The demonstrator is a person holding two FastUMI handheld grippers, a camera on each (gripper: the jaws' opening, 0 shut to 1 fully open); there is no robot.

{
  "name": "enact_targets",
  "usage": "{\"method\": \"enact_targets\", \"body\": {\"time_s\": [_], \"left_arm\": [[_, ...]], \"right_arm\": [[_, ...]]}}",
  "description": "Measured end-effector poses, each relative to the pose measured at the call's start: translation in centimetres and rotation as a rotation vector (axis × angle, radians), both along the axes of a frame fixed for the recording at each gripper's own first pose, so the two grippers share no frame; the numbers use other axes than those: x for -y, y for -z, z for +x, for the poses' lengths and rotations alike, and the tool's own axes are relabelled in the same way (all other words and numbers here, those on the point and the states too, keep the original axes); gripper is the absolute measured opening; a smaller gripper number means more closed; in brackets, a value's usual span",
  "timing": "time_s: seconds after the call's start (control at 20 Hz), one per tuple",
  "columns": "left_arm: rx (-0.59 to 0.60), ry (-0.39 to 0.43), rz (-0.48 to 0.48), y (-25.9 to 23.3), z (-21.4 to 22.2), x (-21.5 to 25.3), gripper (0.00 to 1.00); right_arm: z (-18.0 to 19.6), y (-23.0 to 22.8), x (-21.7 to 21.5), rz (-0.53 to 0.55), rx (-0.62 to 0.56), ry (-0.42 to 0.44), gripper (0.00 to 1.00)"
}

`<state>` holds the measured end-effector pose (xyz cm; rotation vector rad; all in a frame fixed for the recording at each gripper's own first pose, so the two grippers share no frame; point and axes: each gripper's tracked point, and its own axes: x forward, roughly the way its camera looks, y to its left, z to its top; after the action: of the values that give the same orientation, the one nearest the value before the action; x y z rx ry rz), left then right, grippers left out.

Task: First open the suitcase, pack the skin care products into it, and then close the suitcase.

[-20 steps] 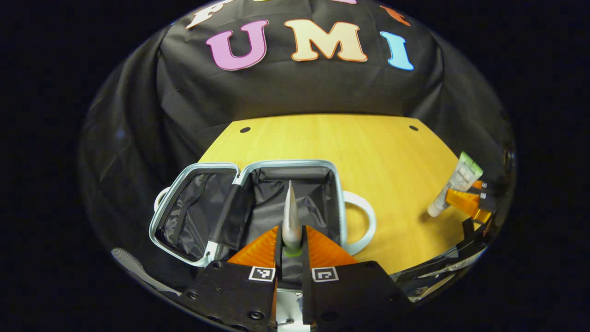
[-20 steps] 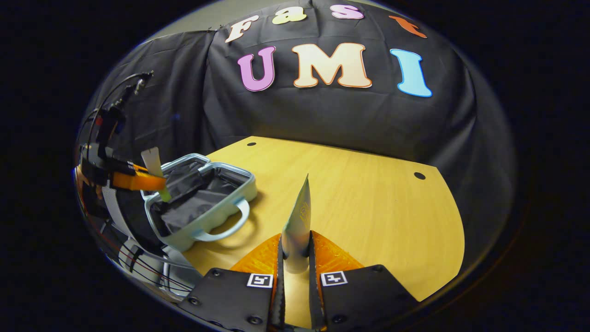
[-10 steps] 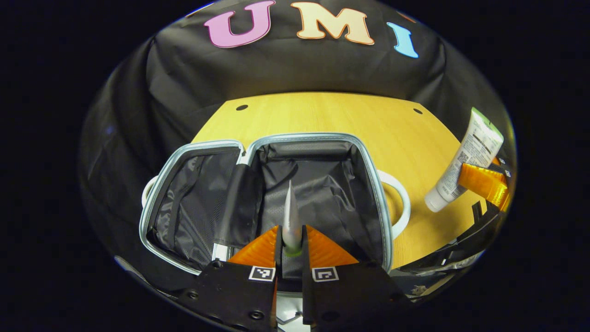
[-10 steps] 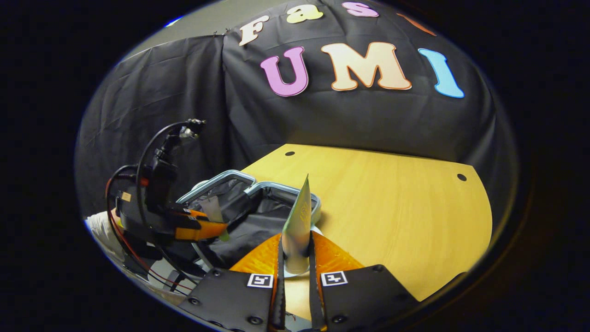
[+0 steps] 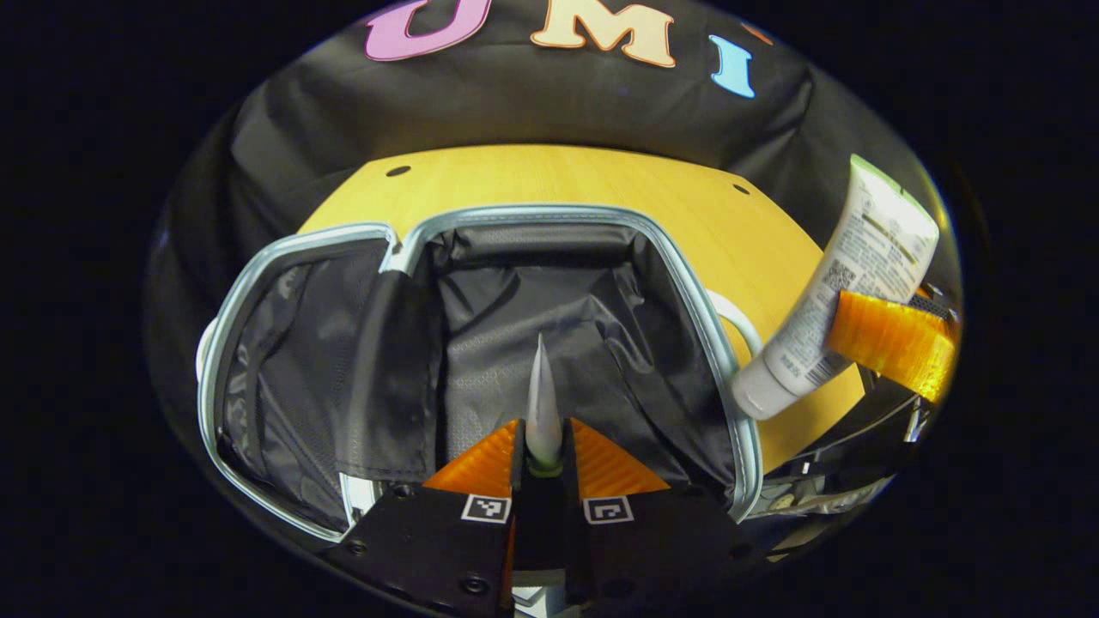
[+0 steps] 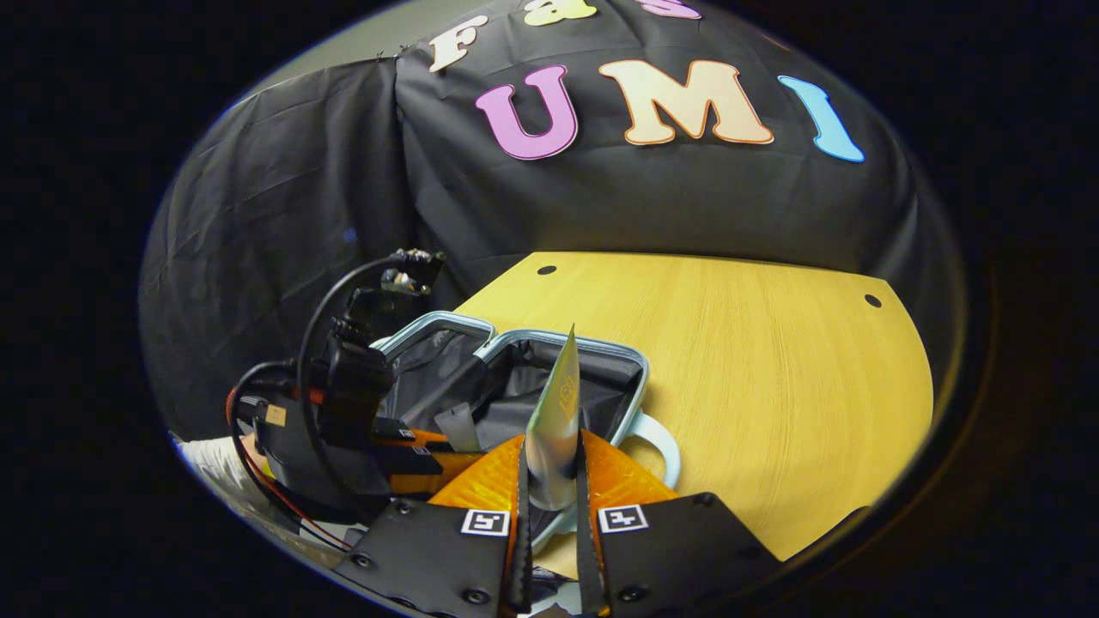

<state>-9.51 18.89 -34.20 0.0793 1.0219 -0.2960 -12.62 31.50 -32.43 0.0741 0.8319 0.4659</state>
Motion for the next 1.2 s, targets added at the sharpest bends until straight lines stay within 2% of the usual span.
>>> {"method": "enact_targets", "body": {"time_s": [0.1, 0.2, 0.25, 0.3, 0.4, 0.45, 0.55, 0.6, 0.65, 0.75, 0.85, 1.0, 1.1, 1.15, 1.2], "left_arm": [[0.009, 0.039, -0.017, 0.1, 0.2, -0.2, 0.18], [0.008, 0.042, -0.048, 0.3, 0.2, -0.4, 0.20], [0.003, 0.043, -0.081, 0.4, 0.0, -0.2, 0.31], [0.000, 0.043, -0.106, 0.5, -0.1, -0.1, 0.35], [-0.014, 0.045, -0.138, 0.2, -0.6, -0.2, 0.70], [-0.004, 0.051, -0.143, -0.2, -0.6, -0.2, 0.80], [0.041, 0.061, -0.133, -1.2, 0.0, -0.8, 0.83], [0.056, 0.058, -0.135, -1.6, 0.3, -1.1, 0.84], [0.064, 0.052, -0.140, -2.1, 0.6, -1.5, 0.85], [0.083, 0.027, -0.137, -3.0, 1.2, -2.8, 0.89], [0.099, -0.004, -0.141, -3.9, 1.9, -4.2, 0.89], [0.114, -0.055, -0.202, -5.4, 2.8, -5.6, 0.88], [0.139, -0.091, -0.189, -6.0, 3.8, -7.4, 0.88], [0.149, -0.110, -0.175, -6.2, 4.3, -8.5, 0.88], [0.153, -0.124, -0.168, -6.2, 4.6, -9.3, 0.93]], "right_arm": [[-0.8, 0.7, -1.1, -0.009, -0.023, 0.013, 0.23], [-1.6, 1.5, -2.2, -0.021, -0.041, 0.020, 0.23], [-1.9, 2.1, -2.6, -0.035, -0.048, 0.021, 0.23], [-2.3, 2.7, -3.0, -0.052, -0.060, 0.019, 0.23], [-3.3, 4.1, -3.8, -0.067, -0.096, 0.014, 0.23], [-3.8, 4.5, -4.1, -0.067, -0.116, 0.011, 0.23], [-4.3, 5.5, -4.5, -0.080, -0.145, 0.008, 0.23], [-4.3, 6.0, -4.7, -0.090, -0.158, 0.008, 0.19], [-4.5, 6.6, -4.7, -0.099, -0.173, 0.009, 0.23], [-4.6, 7.7, -4.8, -0.112, -0.203, 0.016, 0.23], [-4.6, 8.4, -4.8, -0.123, -0.232, 0.022, 0.23], [-3.4, 8.4, -5.2, -0.119, -0.211, 0.020, 0.24], [-2.9, 8.3, -5.2, -0.136, -0.188, 0.007, 0.31], [-2.4, 7.8, -5.5, -0.131, -0.168, 0.000, 0.29], [-1.9, 7.7, -5.6, -0.132, -0.143, -0.004, 0.28]]}}
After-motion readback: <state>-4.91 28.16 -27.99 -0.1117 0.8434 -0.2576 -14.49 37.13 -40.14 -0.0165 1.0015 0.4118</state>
